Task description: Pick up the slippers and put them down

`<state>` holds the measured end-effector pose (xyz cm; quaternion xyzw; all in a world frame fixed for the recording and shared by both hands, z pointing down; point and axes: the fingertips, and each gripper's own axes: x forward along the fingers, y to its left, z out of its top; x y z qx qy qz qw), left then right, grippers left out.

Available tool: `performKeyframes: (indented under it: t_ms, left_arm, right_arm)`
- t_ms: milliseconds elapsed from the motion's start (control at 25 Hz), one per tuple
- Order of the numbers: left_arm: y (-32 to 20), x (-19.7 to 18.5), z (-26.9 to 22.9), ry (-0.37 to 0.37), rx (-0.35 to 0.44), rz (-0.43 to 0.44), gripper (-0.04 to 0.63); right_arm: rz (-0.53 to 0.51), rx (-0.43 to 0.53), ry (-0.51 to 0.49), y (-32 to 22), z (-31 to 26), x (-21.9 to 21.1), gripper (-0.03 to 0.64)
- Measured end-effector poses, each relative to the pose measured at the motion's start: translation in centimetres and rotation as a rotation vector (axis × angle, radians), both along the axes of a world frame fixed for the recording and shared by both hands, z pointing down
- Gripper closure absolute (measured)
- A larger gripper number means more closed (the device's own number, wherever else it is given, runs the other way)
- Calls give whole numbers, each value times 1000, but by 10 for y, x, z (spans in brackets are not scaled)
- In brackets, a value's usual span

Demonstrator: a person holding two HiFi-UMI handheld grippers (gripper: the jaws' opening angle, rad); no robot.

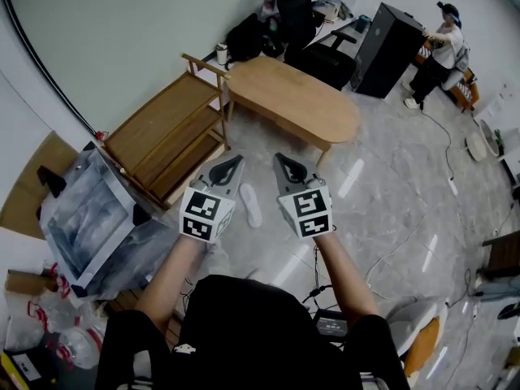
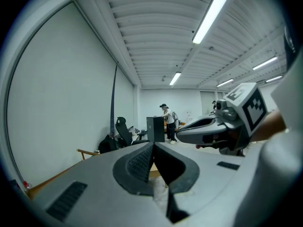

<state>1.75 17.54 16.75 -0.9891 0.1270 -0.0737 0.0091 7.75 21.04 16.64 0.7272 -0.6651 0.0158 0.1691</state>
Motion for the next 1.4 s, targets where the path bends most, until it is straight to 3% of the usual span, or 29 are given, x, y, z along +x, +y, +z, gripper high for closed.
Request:
performKeyframes:
  t_ms: [280, 600, 1400]
  left_arm:
    - [8, -3, -32, 43, 52, 4, 591]
    - [11, -8, -46, 70, 55, -7, 591]
    - [-7, -16, -53, 96, 74, -57, 591]
  right_arm:
    - [9, 70, 2, 13, -27, 0, 618]
    - [-4, 108, 12, 16, -42, -7, 618]
    - [-17, 111, 18, 2, -39, -16, 618]
